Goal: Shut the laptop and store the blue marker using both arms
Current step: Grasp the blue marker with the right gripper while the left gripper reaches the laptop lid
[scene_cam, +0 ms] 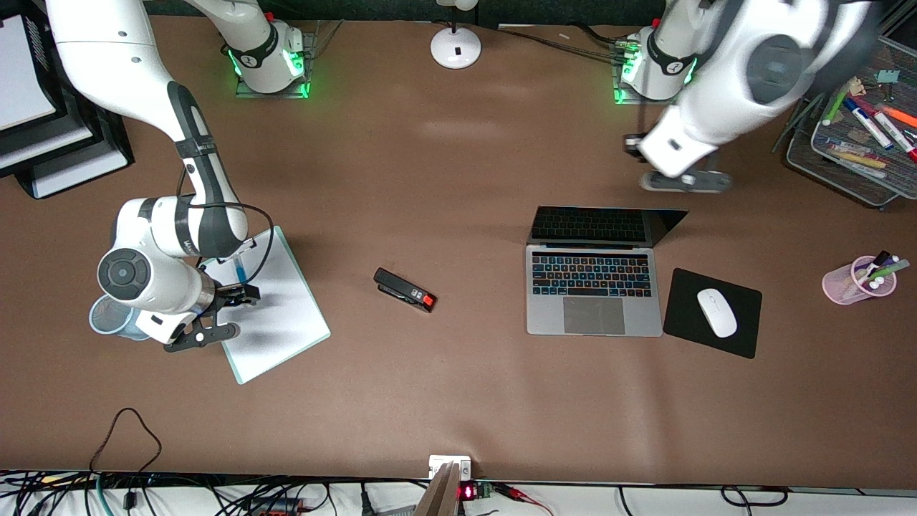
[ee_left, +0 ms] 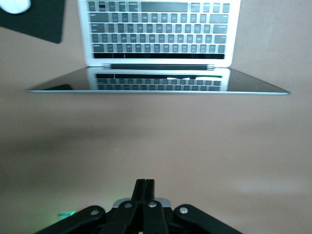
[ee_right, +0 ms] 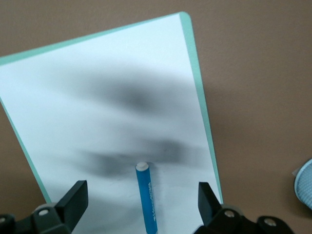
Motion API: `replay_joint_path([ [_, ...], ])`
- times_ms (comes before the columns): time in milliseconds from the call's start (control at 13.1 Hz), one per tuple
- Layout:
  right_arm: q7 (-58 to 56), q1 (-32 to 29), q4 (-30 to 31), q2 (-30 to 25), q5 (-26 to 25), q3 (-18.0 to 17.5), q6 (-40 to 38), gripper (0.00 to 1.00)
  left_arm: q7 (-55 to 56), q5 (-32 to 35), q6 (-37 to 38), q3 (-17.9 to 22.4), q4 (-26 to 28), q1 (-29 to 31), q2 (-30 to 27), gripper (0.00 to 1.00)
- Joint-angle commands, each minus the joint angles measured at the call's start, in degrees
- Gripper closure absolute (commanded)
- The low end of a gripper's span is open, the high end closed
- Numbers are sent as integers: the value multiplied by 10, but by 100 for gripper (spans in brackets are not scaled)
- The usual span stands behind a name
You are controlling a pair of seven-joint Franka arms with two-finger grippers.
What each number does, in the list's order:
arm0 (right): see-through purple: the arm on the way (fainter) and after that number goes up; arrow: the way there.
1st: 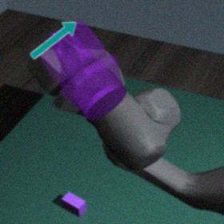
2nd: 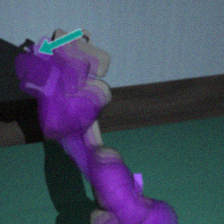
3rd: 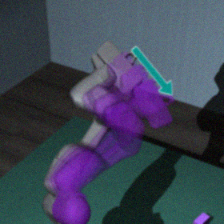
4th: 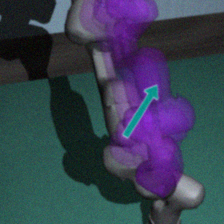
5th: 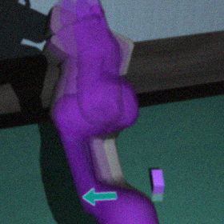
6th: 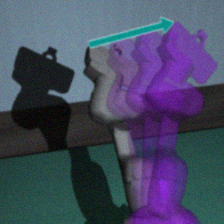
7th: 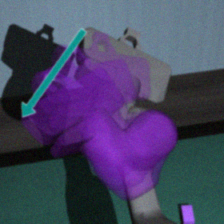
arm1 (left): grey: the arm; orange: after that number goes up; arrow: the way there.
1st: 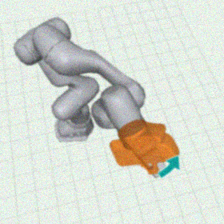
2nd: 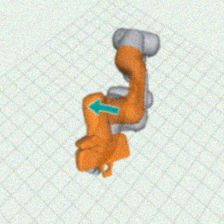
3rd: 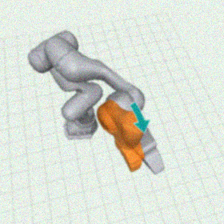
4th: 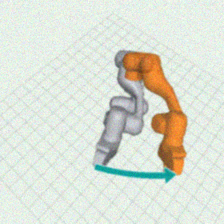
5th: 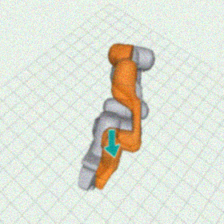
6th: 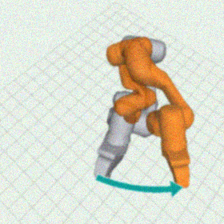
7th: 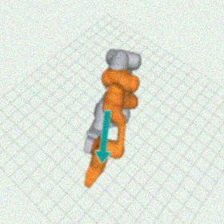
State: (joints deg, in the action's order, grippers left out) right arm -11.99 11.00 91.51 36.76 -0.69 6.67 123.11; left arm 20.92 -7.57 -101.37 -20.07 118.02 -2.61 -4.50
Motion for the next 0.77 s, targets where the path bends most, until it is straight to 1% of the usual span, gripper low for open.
replay_joint_path([
  [0,-76,-6,15,2,25,-2,5,0,14,-4,-116,-20,85,7,-19,98],
  [77,-107,-15,23,4,51,-2,5,0,13,-3,-158,-21,105,7,-14,98],
  [230,-158,-26,26,12,111,-2,5,0,13,1,-224,-24,123,6,14,99],
  [306,-170,-31,25,16,116,-2,8,0,11,4,-246,-24,123,6,29,100],
  [383,-171,-31,25,16,116,-1,10,0,9,23,-264,-24,123,7,40,100],
  [536,-172,-30,23,18,116,-1,12,5,9,85,-296,-23,122,9,57,100],
  [690,-175,-29,23,23,110,-1,21,8,8,103,-332,-23,121,12,70,100],
])
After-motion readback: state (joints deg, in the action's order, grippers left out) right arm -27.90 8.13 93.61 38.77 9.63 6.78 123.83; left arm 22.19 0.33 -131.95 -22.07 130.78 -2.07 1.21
